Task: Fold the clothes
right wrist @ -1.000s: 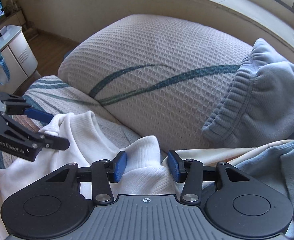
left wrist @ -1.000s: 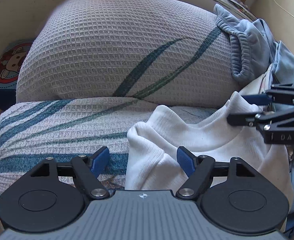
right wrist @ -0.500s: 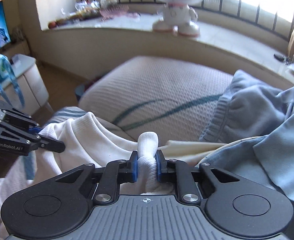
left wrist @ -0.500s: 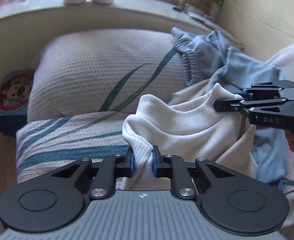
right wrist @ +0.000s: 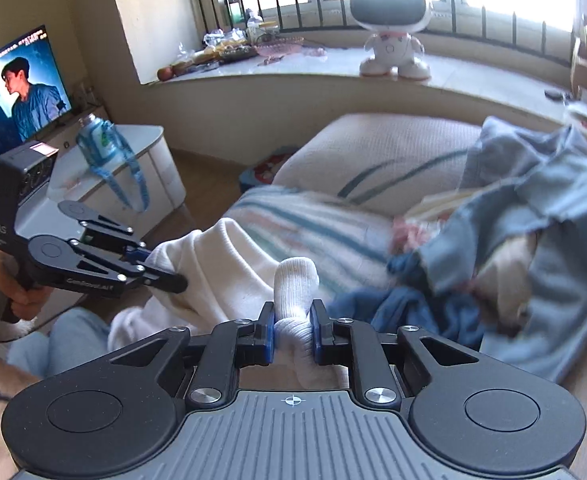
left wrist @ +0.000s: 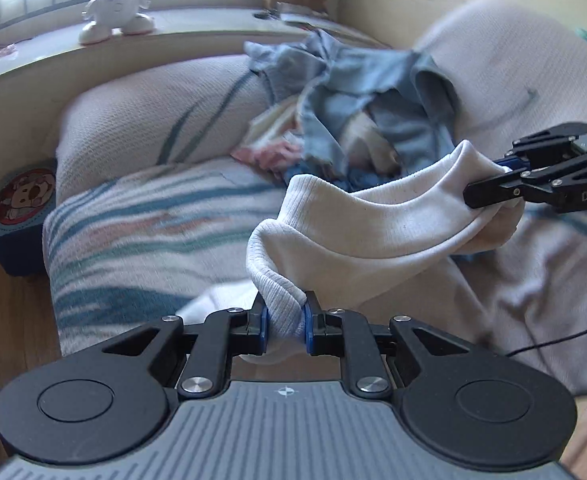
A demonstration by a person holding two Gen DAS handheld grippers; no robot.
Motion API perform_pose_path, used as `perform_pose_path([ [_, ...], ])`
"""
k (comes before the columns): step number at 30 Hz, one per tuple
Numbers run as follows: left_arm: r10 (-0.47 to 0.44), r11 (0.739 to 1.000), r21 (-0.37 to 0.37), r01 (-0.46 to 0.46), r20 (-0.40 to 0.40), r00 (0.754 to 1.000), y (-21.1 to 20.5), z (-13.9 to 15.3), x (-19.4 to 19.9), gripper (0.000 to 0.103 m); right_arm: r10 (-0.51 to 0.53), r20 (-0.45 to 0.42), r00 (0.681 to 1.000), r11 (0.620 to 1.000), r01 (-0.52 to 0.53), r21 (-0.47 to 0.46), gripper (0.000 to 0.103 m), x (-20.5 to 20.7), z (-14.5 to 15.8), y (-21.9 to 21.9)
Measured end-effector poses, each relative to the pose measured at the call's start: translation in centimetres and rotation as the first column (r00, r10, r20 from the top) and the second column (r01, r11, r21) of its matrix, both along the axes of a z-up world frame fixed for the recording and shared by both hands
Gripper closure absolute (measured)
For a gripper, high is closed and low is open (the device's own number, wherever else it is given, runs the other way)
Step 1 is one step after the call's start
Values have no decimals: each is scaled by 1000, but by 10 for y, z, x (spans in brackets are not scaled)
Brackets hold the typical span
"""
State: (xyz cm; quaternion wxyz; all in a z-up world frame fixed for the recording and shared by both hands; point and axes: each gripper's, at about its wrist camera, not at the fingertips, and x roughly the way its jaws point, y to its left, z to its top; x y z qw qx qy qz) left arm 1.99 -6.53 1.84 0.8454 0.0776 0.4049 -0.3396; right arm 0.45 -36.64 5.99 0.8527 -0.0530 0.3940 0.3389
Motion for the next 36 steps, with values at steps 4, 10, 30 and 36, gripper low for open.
perform_pose_path([
  [4, -13, 999, 38, 14, -26, 1000, 4, -27, -22, 87, -33, -78, 996, 999, 33, 1, 85, -33, -29, -2],
  [10, -11, 996, 84, 21, -117, 993, 9, -68, -37, 80, -89, -163, 983, 996, 83, -43, 85, -53, -78, -3],
  [30, 106, 993, -16, -113, -244, 964, 61, -66, -48, 46, -149, -221, 964, 981, 116, -153, 42, -73, -77, -34],
  [36, 139, 983, -85, -162, -222, 965, 70, -50, -45, 37, -261, -140, 955, 960, 241, -141, 37, -60, -64, -51],
])
